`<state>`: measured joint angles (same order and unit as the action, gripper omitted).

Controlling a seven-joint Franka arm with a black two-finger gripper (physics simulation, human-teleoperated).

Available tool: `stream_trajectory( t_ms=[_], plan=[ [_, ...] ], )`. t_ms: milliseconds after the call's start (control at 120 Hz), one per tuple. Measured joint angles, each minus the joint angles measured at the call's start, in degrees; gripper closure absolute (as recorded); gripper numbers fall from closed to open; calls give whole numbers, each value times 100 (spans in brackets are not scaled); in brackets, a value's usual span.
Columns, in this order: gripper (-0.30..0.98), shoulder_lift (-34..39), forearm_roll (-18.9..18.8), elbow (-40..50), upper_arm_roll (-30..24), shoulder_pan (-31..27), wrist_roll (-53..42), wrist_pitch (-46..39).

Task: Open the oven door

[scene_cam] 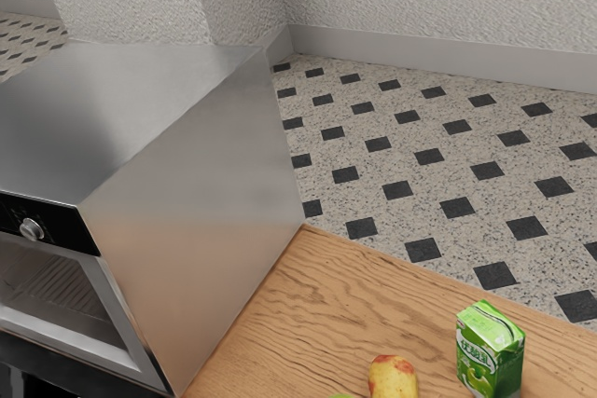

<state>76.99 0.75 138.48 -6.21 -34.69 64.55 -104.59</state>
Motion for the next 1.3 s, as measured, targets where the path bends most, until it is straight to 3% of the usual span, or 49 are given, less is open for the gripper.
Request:
stream_trajectory(
  t_ms=[67, 133, 242, 292, 508, 875, 925, 975, 1008, 1083, 1117, 1158, 1300],
  plan=[
    [0, -1880, 396, -1878, -1298, 799, 546, 270],
    [0, -3010, 605, -3267, -2436, 947, 1098, 464],
    [0, -4198, 791, -4820, -4390, 114, 1956, 667],
    [0, -4566, 856, -5073, -4961, -293, 2314, 721],
    [0, -5851, 963, -5222, -5572, -1014, 3516, 843],
    [0, -6293, 980, -5049, -5684, -1082, 4745, 805],
    [0, -6445, 965, -5048, -5328, -683, 4862, 798],
    [0, -6742, 819, -5057, -4320, 443, 4973, 792],
    [0, -6927, 687, -5070, -3367, 1477, 5049, 788],
    [0, -7351, 401, -5189, -530, 4394, 5216, 779],
    [0, -7494, 305, -5266, 339, 5219, 5290, 775],
    [0, -7614, 220, -5318, 893, 5684, 5383, 772],
    [0, -7718, 69, -5347, 1938, 6412, 5748, 764]
  ],
)
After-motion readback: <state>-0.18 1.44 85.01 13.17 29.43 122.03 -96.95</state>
